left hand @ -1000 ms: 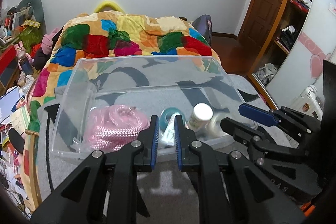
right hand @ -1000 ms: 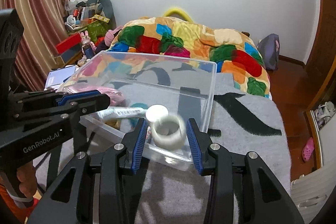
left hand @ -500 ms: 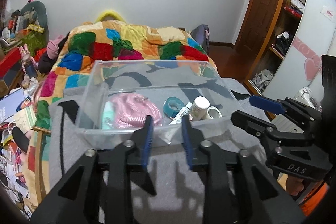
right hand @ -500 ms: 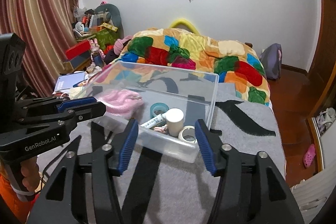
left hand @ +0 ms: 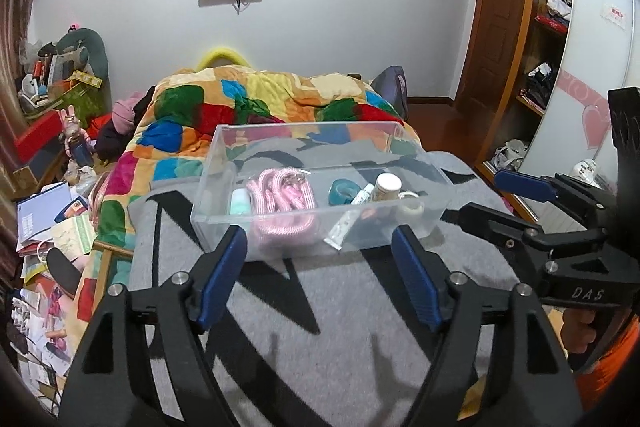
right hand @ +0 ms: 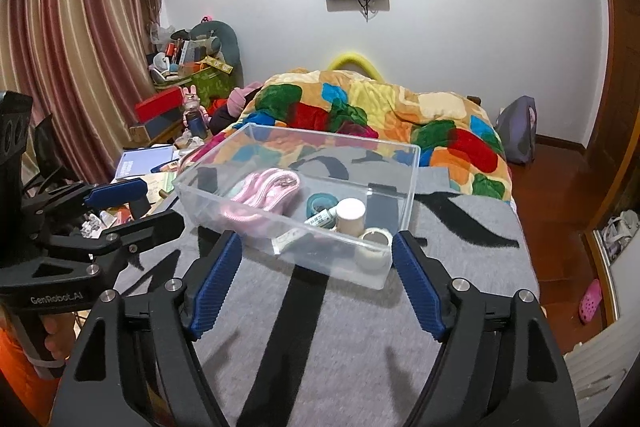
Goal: Organize objects
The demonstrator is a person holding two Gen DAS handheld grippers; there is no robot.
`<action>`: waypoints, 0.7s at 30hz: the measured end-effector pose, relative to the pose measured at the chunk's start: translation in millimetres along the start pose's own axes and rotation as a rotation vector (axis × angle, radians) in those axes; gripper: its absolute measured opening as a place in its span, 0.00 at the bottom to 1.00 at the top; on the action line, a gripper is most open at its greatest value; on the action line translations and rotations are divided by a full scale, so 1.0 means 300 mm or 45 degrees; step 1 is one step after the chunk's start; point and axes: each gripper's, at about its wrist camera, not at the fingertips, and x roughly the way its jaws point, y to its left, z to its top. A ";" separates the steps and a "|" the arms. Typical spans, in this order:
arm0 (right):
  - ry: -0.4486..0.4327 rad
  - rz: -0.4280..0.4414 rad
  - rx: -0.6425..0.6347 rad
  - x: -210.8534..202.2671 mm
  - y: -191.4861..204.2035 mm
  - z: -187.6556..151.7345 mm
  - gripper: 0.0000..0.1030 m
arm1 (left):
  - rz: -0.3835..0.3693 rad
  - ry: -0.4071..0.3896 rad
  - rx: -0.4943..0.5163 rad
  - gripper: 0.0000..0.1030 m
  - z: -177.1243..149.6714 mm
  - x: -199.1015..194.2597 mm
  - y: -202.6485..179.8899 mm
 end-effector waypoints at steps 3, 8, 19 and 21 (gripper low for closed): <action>0.012 0.001 0.012 0.005 -0.004 -0.020 0.73 | 0.018 -0.005 0.006 0.78 -0.029 -0.004 -0.001; 0.050 0.009 0.012 0.025 0.005 -0.051 0.73 | 0.009 0.027 -0.015 0.78 -0.078 0.011 0.013; 0.076 0.027 -0.001 0.047 0.014 -0.071 0.73 | 0.006 0.051 -0.042 0.78 -0.103 0.029 0.025; 0.077 0.027 0.001 0.047 0.012 -0.072 0.73 | 0.006 0.051 -0.042 0.78 -0.103 0.028 0.025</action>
